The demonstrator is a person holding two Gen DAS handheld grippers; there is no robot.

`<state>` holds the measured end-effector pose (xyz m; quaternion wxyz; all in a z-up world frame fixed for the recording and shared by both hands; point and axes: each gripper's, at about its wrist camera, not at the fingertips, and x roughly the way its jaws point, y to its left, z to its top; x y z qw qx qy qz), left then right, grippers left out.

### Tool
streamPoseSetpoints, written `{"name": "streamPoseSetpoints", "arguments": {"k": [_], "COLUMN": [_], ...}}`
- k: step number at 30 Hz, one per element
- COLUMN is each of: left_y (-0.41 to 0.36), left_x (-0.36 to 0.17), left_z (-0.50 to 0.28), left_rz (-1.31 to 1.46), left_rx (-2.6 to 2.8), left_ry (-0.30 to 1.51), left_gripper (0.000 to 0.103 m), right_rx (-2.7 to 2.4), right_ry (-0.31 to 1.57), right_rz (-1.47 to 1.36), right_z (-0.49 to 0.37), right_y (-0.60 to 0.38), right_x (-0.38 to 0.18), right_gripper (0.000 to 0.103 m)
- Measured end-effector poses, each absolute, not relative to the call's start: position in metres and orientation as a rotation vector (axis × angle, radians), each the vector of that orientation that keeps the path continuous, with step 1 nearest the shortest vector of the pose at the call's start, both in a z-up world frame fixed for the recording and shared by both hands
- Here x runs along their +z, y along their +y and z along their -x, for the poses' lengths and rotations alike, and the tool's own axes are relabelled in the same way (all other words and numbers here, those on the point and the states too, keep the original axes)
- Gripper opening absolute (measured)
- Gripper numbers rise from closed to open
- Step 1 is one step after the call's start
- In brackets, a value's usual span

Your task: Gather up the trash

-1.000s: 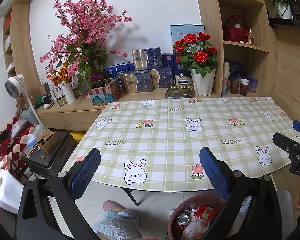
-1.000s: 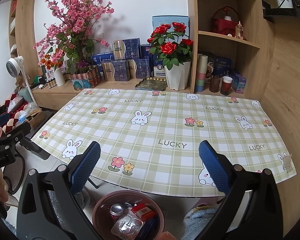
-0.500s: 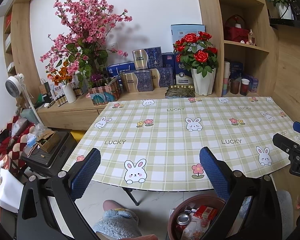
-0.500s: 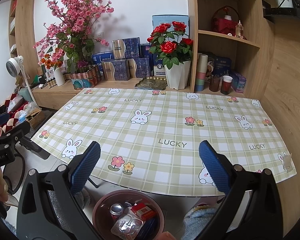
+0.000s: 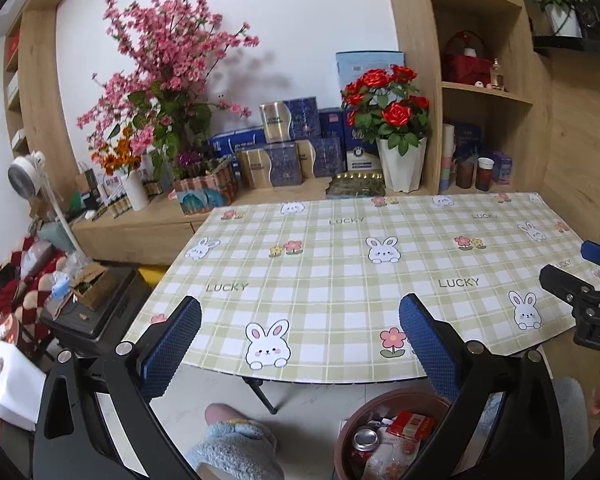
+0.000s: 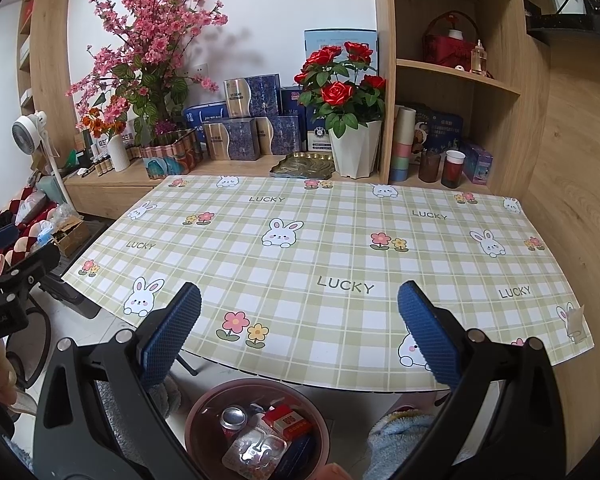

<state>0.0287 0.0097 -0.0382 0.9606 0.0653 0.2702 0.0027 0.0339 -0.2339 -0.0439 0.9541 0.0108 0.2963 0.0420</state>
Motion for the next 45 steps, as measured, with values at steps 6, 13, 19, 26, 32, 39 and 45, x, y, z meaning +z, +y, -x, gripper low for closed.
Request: {"name": "streamPoseSetpoints", "arguments": {"k": [6, 13, 19, 26, 32, 39, 45], "left_y": [0.0095, 0.0113, 0.0124, 0.0123, 0.0129, 0.0127, 0.0142], "left_x": [-0.0382, -0.0368, -0.0371, -0.0369, -0.0376, -0.0394, -0.0374], "left_z": [-0.0278, -0.028, -0.0295, -0.0294, -0.0295, -0.0291, -0.0255], "left_rz": [-0.14, -0.139, -0.132, -0.13, -0.129, -0.127, -0.118], "left_rx": [0.01, 0.039, 0.036, 0.034, 0.036, 0.03, 0.045], "left_ry": [0.541, 0.527, 0.541, 0.542, 0.547, 0.555, 0.519], "left_gripper": [0.097, 0.097, 0.097, 0.097, 0.097, 0.097, 0.097], "right_rx": [0.088, 0.088, 0.086, 0.084, 0.085, 0.085, 0.083], "right_ry": [0.603, 0.603, 0.603, 0.604, 0.603, 0.604, 0.604], "right_rz": [-0.023, -0.021, -0.018, -0.017, -0.017, -0.017, -0.016], "right_z": [-0.0333, -0.0321, -0.0329, -0.0326, -0.0328, -0.0329, -0.033], "right_y": [-0.234, -0.2339, -0.2332, -0.2327, -0.2329, -0.2329, -0.2328], "right_x": [-0.0446, -0.0445, -0.0451, -0.0449, -0.0445, -0.0445, -0.0443], "right_gripper": [0.097, 0.097, 0.097, 0.097, 0.097, 0.097, 0.097]}}
